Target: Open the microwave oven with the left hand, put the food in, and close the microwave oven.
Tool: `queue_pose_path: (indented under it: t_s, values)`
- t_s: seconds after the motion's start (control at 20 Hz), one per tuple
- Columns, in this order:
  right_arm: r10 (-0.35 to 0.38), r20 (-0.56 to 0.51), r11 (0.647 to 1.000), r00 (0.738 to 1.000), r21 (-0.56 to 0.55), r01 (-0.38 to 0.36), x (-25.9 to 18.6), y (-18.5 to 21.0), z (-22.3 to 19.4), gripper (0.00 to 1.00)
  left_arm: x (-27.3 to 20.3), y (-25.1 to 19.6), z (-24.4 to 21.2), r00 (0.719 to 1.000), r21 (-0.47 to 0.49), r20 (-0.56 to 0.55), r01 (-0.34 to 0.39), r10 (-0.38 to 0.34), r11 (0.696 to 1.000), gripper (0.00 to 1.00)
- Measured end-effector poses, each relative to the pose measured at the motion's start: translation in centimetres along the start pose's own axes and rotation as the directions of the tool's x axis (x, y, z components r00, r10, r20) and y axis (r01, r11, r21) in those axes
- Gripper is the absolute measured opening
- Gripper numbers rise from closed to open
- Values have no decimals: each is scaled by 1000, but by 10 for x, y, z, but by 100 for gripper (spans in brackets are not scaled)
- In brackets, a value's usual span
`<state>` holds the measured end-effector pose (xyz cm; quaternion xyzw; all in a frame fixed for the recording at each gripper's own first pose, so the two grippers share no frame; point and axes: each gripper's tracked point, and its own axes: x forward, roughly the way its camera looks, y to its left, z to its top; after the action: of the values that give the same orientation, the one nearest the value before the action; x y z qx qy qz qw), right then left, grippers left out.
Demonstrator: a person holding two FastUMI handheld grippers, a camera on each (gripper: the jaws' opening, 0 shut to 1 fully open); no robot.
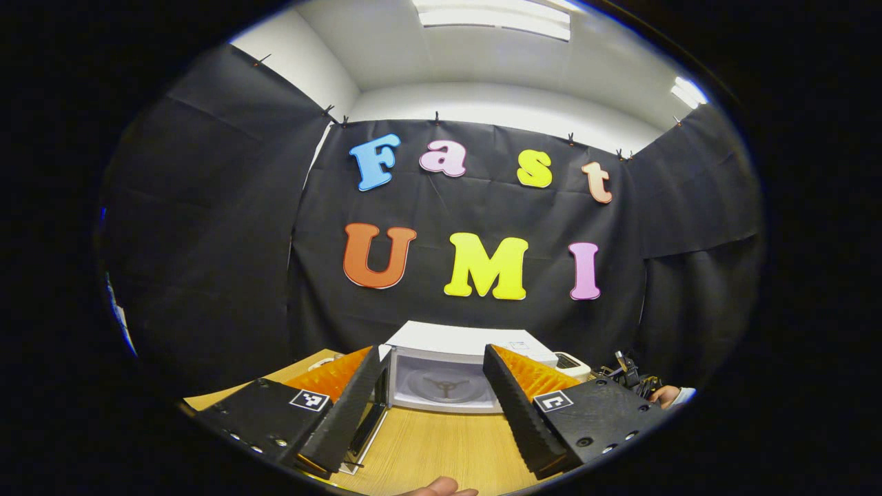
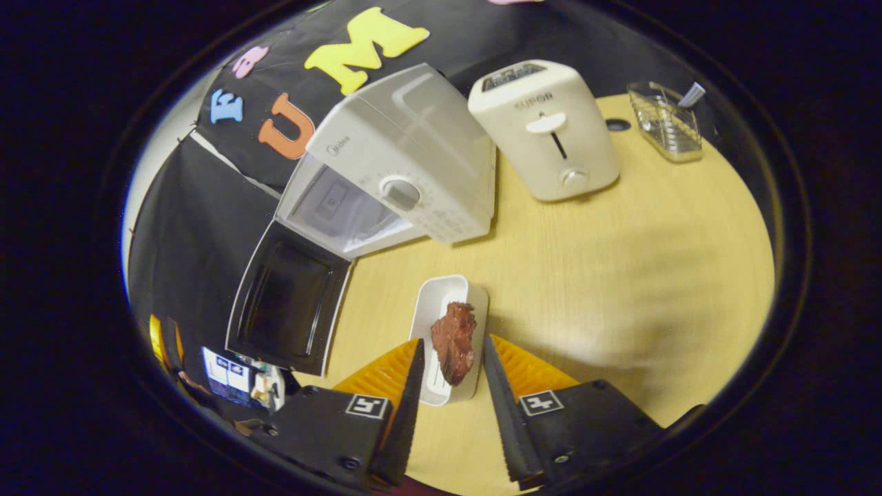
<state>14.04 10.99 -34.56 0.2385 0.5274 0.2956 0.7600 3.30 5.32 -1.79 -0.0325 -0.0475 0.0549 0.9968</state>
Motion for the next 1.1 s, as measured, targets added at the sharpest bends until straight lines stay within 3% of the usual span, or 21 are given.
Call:
queue_pose_path:
  t_s: [0.05,0.1,0.2,0.25,0.3,0.6,0.85,1.1]
  values:
    - [24,-4,999,1000,29,-24,-6,3,2,29,2,0,-4,1000,2,-9,-4,4,1000,92]
    - [27,6,1000,1000,-5,-27,-3,6,-5,14,1,-2,-7,1000,2,-20,-4,4,1000,92]
    - [7,35,997,999,-81,-4,-15,10,-9,10,1,-5,-10,1000,9,-28,4,-4,1000,92]
    - [-5,55,993,998,-115,11,-23,14,-11,0,0,-5,-11,1000,19,-28,5,-5,1000,92]
    - [-16,78,988,997,-149,27,-32,20,-14,10,-2,-3,-11,1000,33,-25,3,-2,999,92]
    - [-90,272,919,958,-347,185,-81,69,-13,10,-16,-7,-15,999,49,-29,40,-38,998,92]
    - [-128,436,810,891,-472,348,-100,112,-15,10,-26,6,-12,999,49,-16,49,-48,998,92]
    - [-101,510,742,854,-534,406,-84,162,-27,10,-37,25,-10,999,64,-3,48,-48,997,92]
